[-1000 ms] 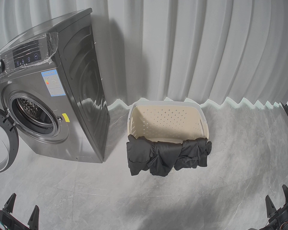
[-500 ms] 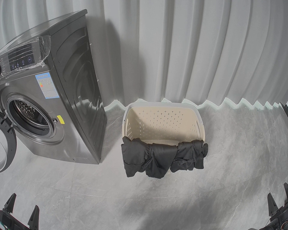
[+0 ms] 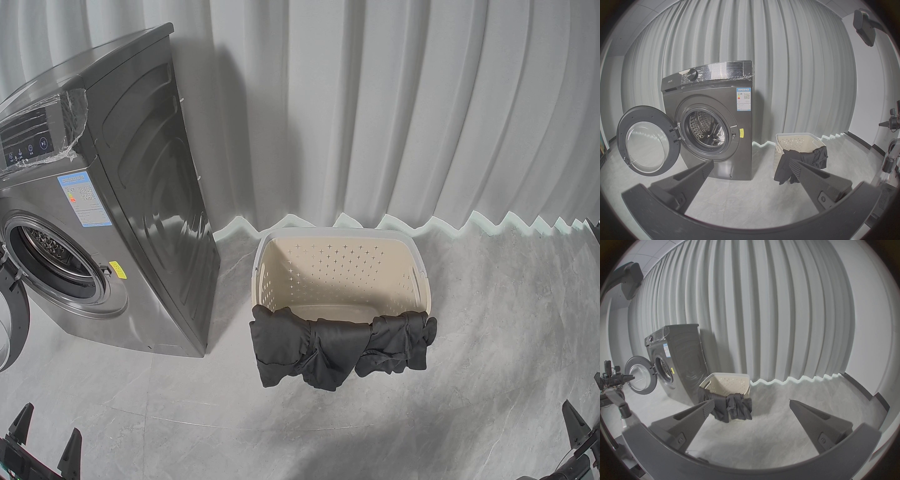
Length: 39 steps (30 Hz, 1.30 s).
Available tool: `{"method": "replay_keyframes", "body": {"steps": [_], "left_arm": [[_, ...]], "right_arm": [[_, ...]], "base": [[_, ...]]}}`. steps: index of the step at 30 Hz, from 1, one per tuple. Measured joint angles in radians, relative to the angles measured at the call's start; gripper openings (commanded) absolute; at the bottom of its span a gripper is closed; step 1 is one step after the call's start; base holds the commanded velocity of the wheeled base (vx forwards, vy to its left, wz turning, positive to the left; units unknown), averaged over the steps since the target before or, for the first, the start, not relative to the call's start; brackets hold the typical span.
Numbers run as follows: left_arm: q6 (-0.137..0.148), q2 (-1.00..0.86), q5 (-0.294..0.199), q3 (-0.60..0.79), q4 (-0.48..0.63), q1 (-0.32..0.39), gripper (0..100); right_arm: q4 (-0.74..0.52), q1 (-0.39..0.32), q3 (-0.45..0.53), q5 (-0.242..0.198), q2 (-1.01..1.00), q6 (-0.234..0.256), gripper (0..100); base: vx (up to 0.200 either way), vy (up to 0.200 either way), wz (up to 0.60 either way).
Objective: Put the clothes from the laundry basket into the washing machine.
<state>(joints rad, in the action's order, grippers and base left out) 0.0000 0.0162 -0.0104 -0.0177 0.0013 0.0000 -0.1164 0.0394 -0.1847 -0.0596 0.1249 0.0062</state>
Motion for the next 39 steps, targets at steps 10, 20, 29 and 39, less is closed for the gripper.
{"method": "replay_keyframes", "body": {"steps": [10,20,29,39], "left_arm": [[0.0,0.0,0.0,0.0,0.0,0.0,100],[-0.001,0.0,-0.001,0.0,0.0,0.0,100],[-0.002,0.0,-0.001,0.0,0.0,0.0,100],[-0.004,0.0,-0.002,0.0,0.0,0.0,100]], "right_arm": [[0.203,0.04,-0.024,-0.05,0.415,0.0,100],[0.371,0.117,-0.09,-0.051,0.909,0.036,100],[0.498,0.213,-0.228,0.007,1.346,0.099,100],[0.641,0.275,-0.399,0.073,1.702,0.161,100]], "base": [[0.0,0.0,0.0],[0.0,0.0,0.0],[0.0,0.0,0.0],[0.0,0.0,0.0]]}}
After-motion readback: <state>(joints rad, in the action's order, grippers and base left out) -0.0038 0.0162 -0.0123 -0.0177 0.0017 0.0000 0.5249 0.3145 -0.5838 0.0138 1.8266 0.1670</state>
